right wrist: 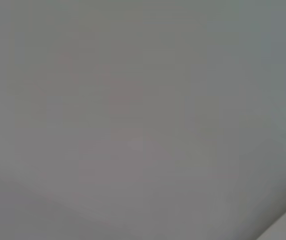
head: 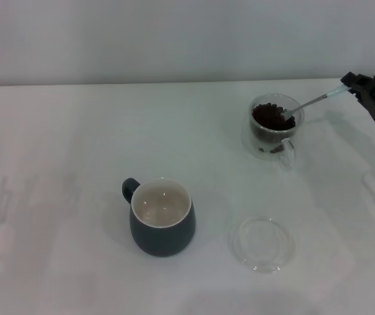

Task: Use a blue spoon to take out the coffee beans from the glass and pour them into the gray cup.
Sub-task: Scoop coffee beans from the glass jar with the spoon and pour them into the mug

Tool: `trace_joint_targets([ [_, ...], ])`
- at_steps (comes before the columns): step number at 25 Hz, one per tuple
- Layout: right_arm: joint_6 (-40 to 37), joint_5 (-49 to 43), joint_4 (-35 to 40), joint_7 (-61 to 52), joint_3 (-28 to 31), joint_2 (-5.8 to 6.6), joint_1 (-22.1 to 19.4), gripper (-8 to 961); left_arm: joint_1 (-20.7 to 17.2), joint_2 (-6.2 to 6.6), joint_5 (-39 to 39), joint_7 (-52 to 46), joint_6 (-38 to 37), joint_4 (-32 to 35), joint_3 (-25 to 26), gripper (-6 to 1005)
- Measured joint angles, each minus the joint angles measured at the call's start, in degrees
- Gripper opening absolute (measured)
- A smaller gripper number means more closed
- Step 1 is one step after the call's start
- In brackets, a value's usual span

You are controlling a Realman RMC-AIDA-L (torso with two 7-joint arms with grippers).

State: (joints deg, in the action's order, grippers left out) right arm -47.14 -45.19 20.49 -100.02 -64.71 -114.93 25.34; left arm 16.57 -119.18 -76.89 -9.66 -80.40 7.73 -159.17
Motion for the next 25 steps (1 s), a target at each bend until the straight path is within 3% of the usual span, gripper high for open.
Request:
trace_joint_targets([
  [6,-2.14,1.47,-1.50,-2.90,2.21,0.01,-0.22,198,0.14,0.00,-0.70,0.00,-0.12,-0.46,0.00,686],
  [13,-10.23,2.65,-3.97,-7.50,1.73,1.93,-0.54,202,0.53,0.00,-0.72,0.00,-0.12,-0.60,0.00,684],
  [20,-16.44,1.38,-3.39,-11.15,-7.32,3.74,-0.03,206,0.82,-0.07,-0.72,0.00,0.06,-0.57,0.00,684],
  [25,-19.80,0.90,-2.65,-12.12,-13.55,3.99,1.14,208,1.15,-0.13,-0.72,0.00,0.49,-0.46,0.00,685],
])
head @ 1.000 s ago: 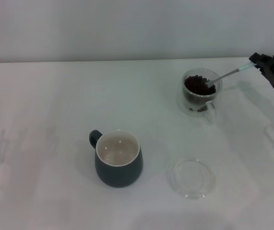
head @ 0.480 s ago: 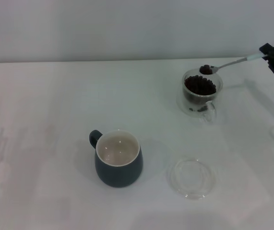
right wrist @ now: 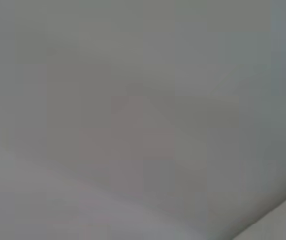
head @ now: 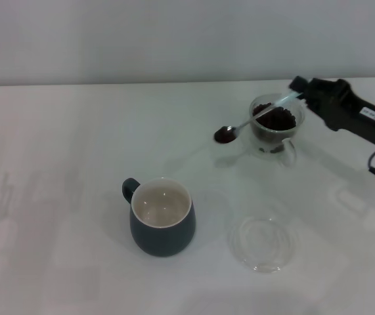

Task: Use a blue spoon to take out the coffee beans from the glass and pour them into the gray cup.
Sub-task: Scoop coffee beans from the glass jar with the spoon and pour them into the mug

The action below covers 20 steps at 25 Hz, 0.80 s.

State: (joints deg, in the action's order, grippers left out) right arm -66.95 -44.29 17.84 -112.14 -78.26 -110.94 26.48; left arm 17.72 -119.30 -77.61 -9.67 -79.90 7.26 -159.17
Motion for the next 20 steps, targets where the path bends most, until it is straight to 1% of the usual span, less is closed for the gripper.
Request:
trace_joint_targets([
  [4,-0.33,-0.27,2.08,0.02,-4.46,-0.39,0.33,211,0.02,-0.11,0.00,0.00,0.24,0.24,0.00,685],
  [6,-0.30,-1.56,3.54,0.29,-5.98,-0.82,0.37,212,0.02,-0.13,0.00,0.00,0.59,0.30,0.00,685],
  [10,0.21,-5.77,5.92,2.16,-5.97,-2.23,0.27,214,0.26,-0.09,0.00,0.00,2.22,0.37,0.00,685],
  [13,0.25,-7.42,6.85,4.70,-5.98,-2.58,0.29,216,0.31,-0.06,-0.05,0.00,2.31,0.37,0.00,685],
  [18,-0.71,-8.78,9.88,14.72,-6.25,-3.85,-0.23,219,0.83,-0.05,-1.23,0.00,2.31,0.36,0.00,686],
  [20,-1.56,-8.80,10.71,18.89,-6.39,-4.05,-0.33,220,0.89,-0.05,-1.28,0.00,2.34,0.38,0.00,686],
])
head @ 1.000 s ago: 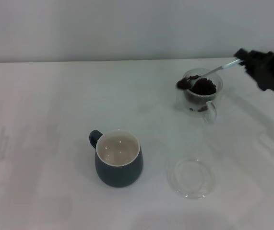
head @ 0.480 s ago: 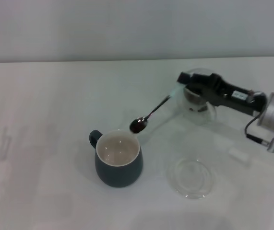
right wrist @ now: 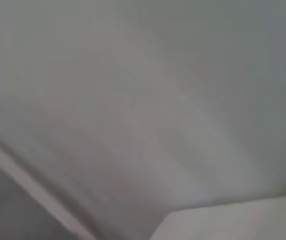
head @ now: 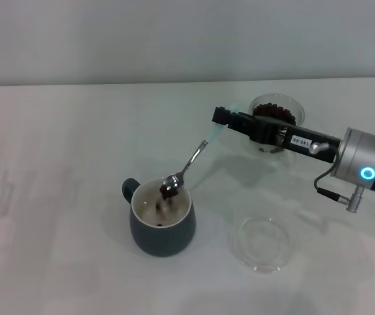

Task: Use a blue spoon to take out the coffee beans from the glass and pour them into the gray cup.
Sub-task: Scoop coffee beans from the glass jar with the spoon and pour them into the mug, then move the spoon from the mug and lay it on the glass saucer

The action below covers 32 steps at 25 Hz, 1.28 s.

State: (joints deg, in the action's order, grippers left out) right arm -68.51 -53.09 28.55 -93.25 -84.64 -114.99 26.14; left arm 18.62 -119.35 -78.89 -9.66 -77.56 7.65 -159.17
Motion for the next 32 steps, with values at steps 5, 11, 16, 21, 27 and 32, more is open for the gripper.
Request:
trace_joint_targets([
  [5,-4.40,-0.08,0.68,11.48,-0.19,-0.06,-0.51,223,0.10,0.00,-0.02,0.00,1.09,0.00,0.00,686],
  [11,-5.94,-1.12,3.14,16.28,0.11,-0.08,-2.74,226,0.25,0.00,-0.04,0.00,1.27,0.00,0.01,685],
  [16,-10.14,-1.28,1.85,12.48,7.23,1.75,-6.01,229,0.72,0.00,-0.04,0.00,1.51,-0.13,0.01,684],
  [21,-16.19,-1.41,-6.94,6.10,14.05,7.15,-8.16,232,0.82,0.00,-0.04,0.00,1.83,-0.06,0.00,685],
  [27,-18.71,-3.70,-14.92,4.79,13.37,10.40,-8.47,235,1.36,0.00,-0.03,0.00,2.71,0.07,0.00,686],
  [32,-13.79,-8.35,-15.22,4.79,13.23,8.82,-8.10,238,2.13,-0.09,0.06,0.00,4.32,0.14,-0.03,685],
])
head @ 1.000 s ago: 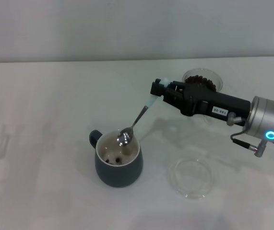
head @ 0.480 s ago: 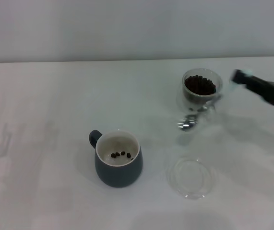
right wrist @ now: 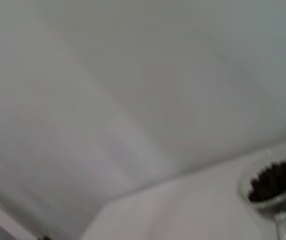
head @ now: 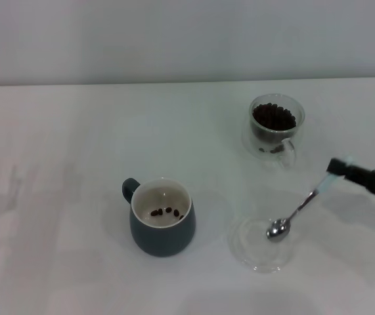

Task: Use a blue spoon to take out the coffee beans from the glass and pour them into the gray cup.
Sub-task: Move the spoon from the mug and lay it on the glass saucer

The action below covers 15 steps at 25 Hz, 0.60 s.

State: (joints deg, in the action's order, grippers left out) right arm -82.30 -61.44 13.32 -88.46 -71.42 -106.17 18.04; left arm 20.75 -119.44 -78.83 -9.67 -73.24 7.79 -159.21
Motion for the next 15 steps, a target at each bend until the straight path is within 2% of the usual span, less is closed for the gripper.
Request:
trace_joint_targets([
  [7,2.45,-1.78,-0.07,-0.05,-0.21,-1.29,0.60,242,0.22,-0.01,0.26,0.00,0.63,0.04,-0.06,684],
  [9,2.78,-1.97,-0.33,-0.11,-0.74,-2.06,0.99,243,0.24,-0.01,0.25,0.00,0.65,0.04,-0.02,684],
  [15,2.95,-2.00,-0.79,-0.42,-1.33,-2.96,1.38,246,0.29,-0.01,0.13,0.00,0.65,0.04,0.03,685],
])
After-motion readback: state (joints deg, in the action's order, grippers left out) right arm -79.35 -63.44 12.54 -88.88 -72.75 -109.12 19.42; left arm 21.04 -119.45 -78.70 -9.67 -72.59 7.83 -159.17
